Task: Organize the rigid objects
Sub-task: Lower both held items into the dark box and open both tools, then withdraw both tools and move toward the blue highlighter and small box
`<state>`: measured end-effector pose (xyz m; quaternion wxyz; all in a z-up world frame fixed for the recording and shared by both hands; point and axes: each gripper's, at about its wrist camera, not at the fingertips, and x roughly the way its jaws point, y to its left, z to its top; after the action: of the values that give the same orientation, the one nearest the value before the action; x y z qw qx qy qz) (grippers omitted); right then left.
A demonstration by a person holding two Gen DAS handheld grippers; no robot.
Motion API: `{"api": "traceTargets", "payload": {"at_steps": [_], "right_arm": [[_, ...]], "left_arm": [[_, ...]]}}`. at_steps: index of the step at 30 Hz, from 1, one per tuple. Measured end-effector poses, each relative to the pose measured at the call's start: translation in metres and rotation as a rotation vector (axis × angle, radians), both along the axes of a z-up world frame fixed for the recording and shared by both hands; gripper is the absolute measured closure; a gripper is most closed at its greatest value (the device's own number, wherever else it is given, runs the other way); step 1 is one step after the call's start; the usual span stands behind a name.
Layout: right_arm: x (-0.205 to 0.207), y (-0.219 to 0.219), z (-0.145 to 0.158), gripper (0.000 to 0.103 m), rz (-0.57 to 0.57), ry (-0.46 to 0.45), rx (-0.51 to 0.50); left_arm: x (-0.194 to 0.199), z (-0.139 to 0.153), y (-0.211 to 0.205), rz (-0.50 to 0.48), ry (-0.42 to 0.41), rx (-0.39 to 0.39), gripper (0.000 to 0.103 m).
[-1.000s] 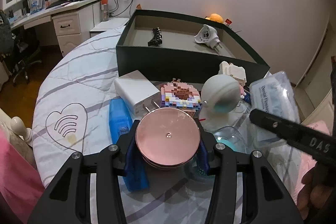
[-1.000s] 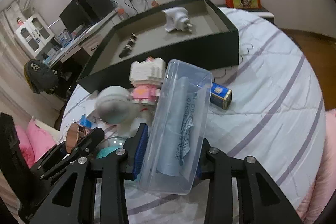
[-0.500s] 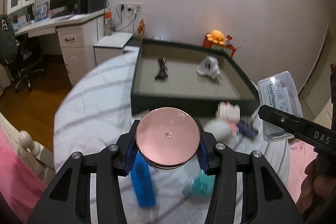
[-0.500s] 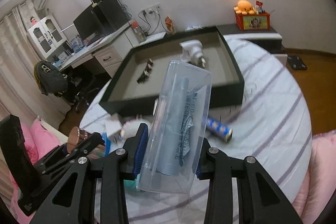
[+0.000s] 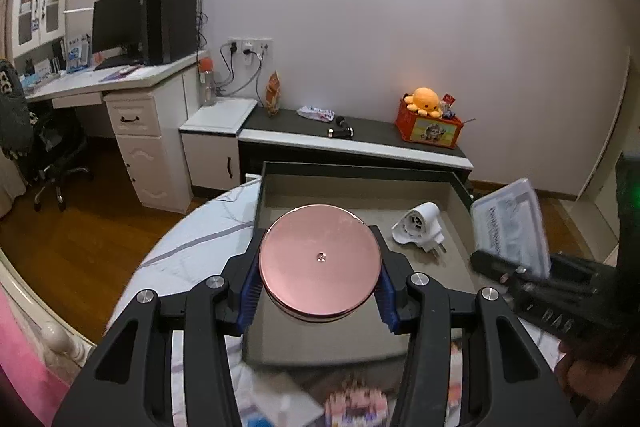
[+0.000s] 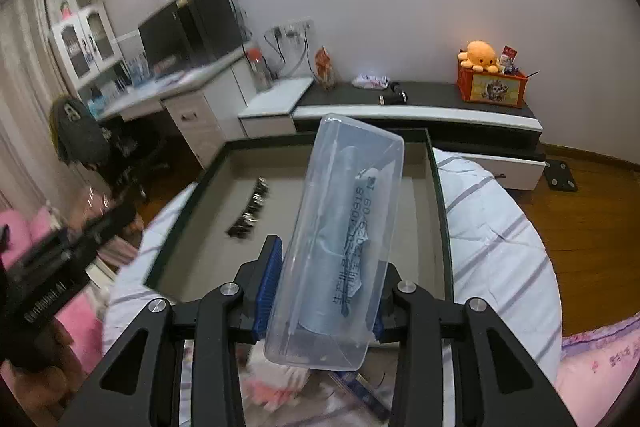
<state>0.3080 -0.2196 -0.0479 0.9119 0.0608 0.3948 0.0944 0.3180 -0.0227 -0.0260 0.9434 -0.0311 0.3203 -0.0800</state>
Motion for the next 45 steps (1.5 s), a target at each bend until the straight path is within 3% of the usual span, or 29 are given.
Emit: {"api": "traceTargets", "payload": {"at_steps": [9, 17, 18, 19, 20, 22, 27, 30, 31, 45], "right_arm": [[0.034, 0.009, -0.043, 0.065, 0.024, 0.103, -0.062], [0.041, 0.013, -0.051, 0.064, 0.032, 0.127, -0.102], [0.04, 0.012, -0.051, 0.062, 0.03, 0.125, -0.106], [0.039, 0.012, -0.05, 0.05, 0.027, 0.122, -0.108], [0.039, 0.013, -0.049, 0.035, 0.026, 0.121, -0.109], [0.036, 0.012, -0.047, 0.022, 0.023, 0.111, -0.111], [0.031, 0.012, -0.042, 0.018, 0.02, 0.106, -0.121], [0.026, 0.012, -0.038, 0.009, 0.013, 0.102, -0.125], [0.023, 0.011, -0.036, 0.0, 0.009, 0.096, -0.117], [-0.034, -0.004, -0.003, 0.0, -0.048, 0.0, -0.025]], "left_arm": [[0.038, -0.032, -0.019, -0.017, 0.079, 0.0, 0.055], [0.049, -0.045, -0.023, -0.018, 0.126, 0.014, 0.054], [0.05, -0.045, -0.022, -0.016, 0.129, 0.016, 0.054], [0.049, -0.044, -0.022, -0.014, 0.124, 0.019, 0.054], [0.047, -0.042, -0.023, -0.01, 0.119, 0.028, 0.049], [0.044, -0.038, -0.022, -0.001, 0.106, 0.038, 0.037], [0.029, -0.022, -0.018, 0.018, 0.049, 0.041, 0.004], [0.017, -0.011, -0.017, 0.024, 0.021, 0.046, 0.0], [0.014, -0.008, -0.017, 0.027, 0.019, 0.049, 0.0], [-0.076, 0.023, 0.022, 0.106, -0.028, -0.035, 0.0]]}}
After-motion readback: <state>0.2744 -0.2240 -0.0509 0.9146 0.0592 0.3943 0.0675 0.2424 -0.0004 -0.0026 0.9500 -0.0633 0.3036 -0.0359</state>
